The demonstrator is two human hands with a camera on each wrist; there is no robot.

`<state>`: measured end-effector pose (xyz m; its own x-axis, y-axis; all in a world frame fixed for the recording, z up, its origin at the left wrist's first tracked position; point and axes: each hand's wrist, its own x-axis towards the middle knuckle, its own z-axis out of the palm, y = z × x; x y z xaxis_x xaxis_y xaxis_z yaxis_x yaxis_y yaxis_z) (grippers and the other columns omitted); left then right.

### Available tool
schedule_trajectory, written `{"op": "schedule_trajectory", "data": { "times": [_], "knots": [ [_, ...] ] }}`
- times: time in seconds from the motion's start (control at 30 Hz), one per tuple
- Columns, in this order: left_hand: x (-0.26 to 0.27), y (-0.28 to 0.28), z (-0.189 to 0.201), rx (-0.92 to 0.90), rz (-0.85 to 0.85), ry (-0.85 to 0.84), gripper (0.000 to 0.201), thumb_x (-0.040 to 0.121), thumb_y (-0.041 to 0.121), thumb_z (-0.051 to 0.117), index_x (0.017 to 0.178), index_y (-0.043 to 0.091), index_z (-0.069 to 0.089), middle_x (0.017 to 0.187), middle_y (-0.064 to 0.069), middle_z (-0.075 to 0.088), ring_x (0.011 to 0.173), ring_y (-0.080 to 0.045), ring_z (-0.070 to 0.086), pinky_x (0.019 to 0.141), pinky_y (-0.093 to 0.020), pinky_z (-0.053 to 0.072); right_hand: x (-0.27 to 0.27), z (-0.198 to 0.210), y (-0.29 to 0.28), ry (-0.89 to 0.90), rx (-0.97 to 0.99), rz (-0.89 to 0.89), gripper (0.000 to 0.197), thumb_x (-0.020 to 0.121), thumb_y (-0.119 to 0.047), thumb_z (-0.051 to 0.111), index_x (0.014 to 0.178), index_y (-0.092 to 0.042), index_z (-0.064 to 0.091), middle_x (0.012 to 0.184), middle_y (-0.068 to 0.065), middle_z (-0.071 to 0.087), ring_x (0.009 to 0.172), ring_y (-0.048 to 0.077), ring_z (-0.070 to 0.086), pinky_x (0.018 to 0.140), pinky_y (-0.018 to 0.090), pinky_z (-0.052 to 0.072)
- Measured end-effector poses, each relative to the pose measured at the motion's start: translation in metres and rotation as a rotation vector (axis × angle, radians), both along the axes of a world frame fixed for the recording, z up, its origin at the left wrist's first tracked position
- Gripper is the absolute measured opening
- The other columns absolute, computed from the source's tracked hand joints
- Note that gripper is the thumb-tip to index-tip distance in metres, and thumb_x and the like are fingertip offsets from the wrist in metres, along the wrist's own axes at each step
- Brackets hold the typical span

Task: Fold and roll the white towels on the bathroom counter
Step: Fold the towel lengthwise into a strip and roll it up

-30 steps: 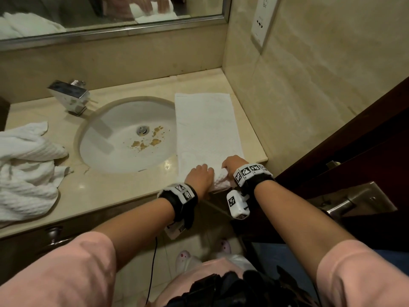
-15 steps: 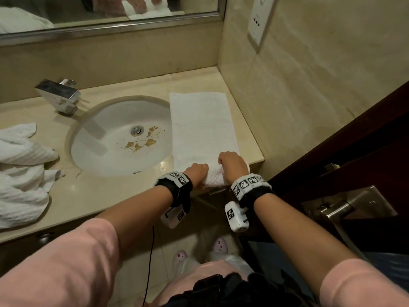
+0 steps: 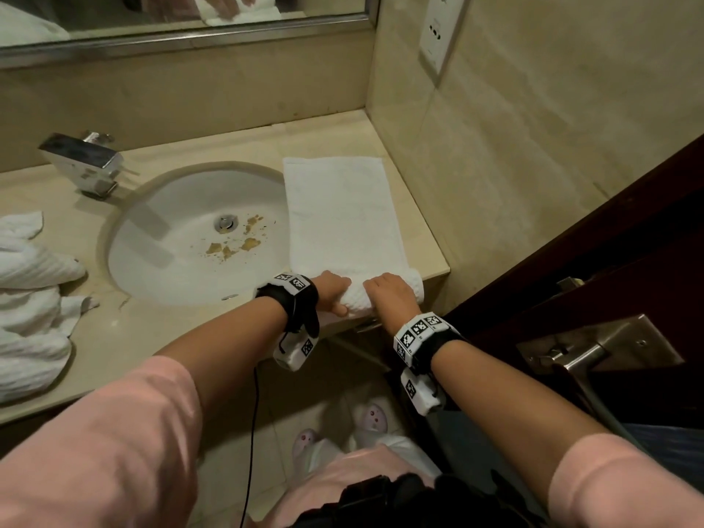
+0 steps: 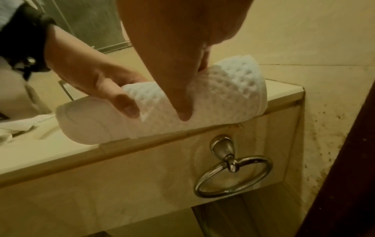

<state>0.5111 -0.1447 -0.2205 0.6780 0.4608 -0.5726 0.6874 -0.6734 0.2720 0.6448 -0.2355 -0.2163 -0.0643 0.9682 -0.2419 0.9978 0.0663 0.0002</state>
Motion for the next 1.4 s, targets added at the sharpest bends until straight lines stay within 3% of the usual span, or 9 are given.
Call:
{"op": "schedule_trajectory", "data": {
  "times": [0.2, 0.3, 0.43, 0.53, 0.63, 0.77, 0.9, 1.13, 1.4],
  "knots": [
    [-0.007, -0.031, -0.003, 0.281, 0.096, -0.176, 0.042, 0.087, 0.014, 0.054, 0.125, 0.001, 0.045, 0.126, -0.016, 0.045, 0.107, -0.029, 0.047, 0.091, -0.034, 0.042, 0.001, 0.009, 0.027, -0.105, -0.147, -0.005, 0.025, 0.094, -0.006, 0.048, 0.116, -0.011, 0.06, 0.111, 0.009, 0.064, 0.105, 0.026, 0.059, 0.085, 0.033, 0.046],
    [-0.012, -0.058, -0.016, 0.506, 0.027, -0.1, 0.064, 0.094, 0.008, 0.043, 0.148, -0.006, 0.011, 0.151, -0.025, 0.021, 0.137, -0.038, 0.027, 0.116, -0.043, 0.021, 0.005, 0.01, 0.037, -0.052, -0.187, -0.058, 0.031, 0.091, -0.008, 0.054, 0.12, -0.015, 0.063, 0.114, 0.007, 0.066, 0.105, 0.024, 0.062, 0.087, 0.032, 0.049],
    [-0.01, -0.078, -0.022, 0.588, 0.093, 0.025, 0.065, 0.096, 0.002, 0.035, 0.148, -0.006, -0.001, 0.155, -0.028, 0.002, 0.145, -0.04, 0.004, 0.12, -0.045, 0.004, 0.009, 0.013, 0.051, 0.019, -0.243, -0.095, 0.044, 0.084, -0.011, 0.066, 0.127, -0.021, 0.061, 0.121, 0.003, 0.065, 0.109, 0.022, 0.061, 0.091, 0.031, 0.049],
    [-0.003, -0.08, -0.022, 0.588, 0.132, 0.047, 0.057, 0.096, 0.006, 0.036, 0.147, -0.007, 0.014, 0.151, -0.029, 0.02, 0.142, -0.041, 0.018, 0.118, -0.046, 0.01, 0.011, 0.017, 0.059, 0.055, -0.288, -0.097, 0.044, 0.079, -0.015, 0.072, 0.122, -0.022, 0.063, 0.119, 0.003, 0.066, 0.107, 0.022, 0.062, 0.089, 0.031, 0.049],
    [0.005, -0.074, -0.012, 0.489, 0.197, 0.024, 0.044, 0.083, 0.015, 0.062, 0.125, 0.002, 0.055, 0.12, -0.018, 0.059, 0.114, -0.033, 0.056, 0.107, -0.041, 0.039, 0.012, 0.02, 0.063, 0.092, -0.307, -0.112, 0.046, 0.076, -0.016, 0.076, 0.12, -0.021, 0.065, 0.117, 0.004, 0.067, 0.107, 0.023, 0.063, 0.089, 0.032, 0.049],
    [0.009, -0.051, -0.008, 0.425, 0.154, 0.058, 0.032, 0.09, 0.005, 0.043, 0.122, 0.003, 0.042, 0.122, -0.013, 0.051, 0.111, -0.03, 0.049, 0.1, -0.036, 0.034, 0.011, 0.017, 0.055, 0.099, -0.287, -0.131, 0.037, 0.08, -0.009, 0.067, 0.116, -0.017, 0.066, 0.112, 0.006, 0.069, 0.103, 0.024, 0.063, 0.084, 0.031, 0.05],
    [0.008, -0.024, 0.001, 0.358, 0.068, 0.036, 0.036, 0.094, 0.007, 0.044, 0.129, 0.001, 0.039, 0.131, -0.017, 0.048, 0.119, -0.032, 0.048, 0.099, -0.035, 0.036, 0.0, 0.01, 0.031, 0.084, -0.106, -0.172, 0.026, 0.091, -0.01, 0.051, 0.117, -0.01, 0.056, 0.118, 0.006, 0.063, 0.107, 0.025, 0.059, 0.091, 0.031, 0.045],
    [0.008, 0.009, 0.013, 0.074, 0.15, -0.029, 0.036, 0.09, 0.012, 0.058, 0.122, 0.002, 0.047, 0.124, -0.017, 0.055, 0.113, -0.031, 0.053, 0.092, -0.034, 0.042, -0.006, -0.013, -0.002, 0.091, 0.164, -0.111, 0.073, 0.08, 0.004, 0.063, 0.145, -0.002, 0.03, 0.145, 0.017, 0.037, 0.138, 0.034, 0.03, 0.12, 0.041, 0.016],
    [0.008, 0.028, 0.017, -0.069, 0.168, -0.04, 0.038, 0.086, 0.015, 0.066, 0.118, 0.001, 0.051, 0.118, -0.015, 0.056, 0.109, -0.031, 0.054, 0.09, -0.035, 0.042, 0.0, -0.001, 0.026, -0.007, 0.043, -0.083, 0.032, 0.092, -0.004, 0.048, 0.123, -0.008, 0.046, 0.12, 0.011, 0.056, 0.11, 0.028, 0.05, 0.097, 0.034, 0.036]
  ]
}}
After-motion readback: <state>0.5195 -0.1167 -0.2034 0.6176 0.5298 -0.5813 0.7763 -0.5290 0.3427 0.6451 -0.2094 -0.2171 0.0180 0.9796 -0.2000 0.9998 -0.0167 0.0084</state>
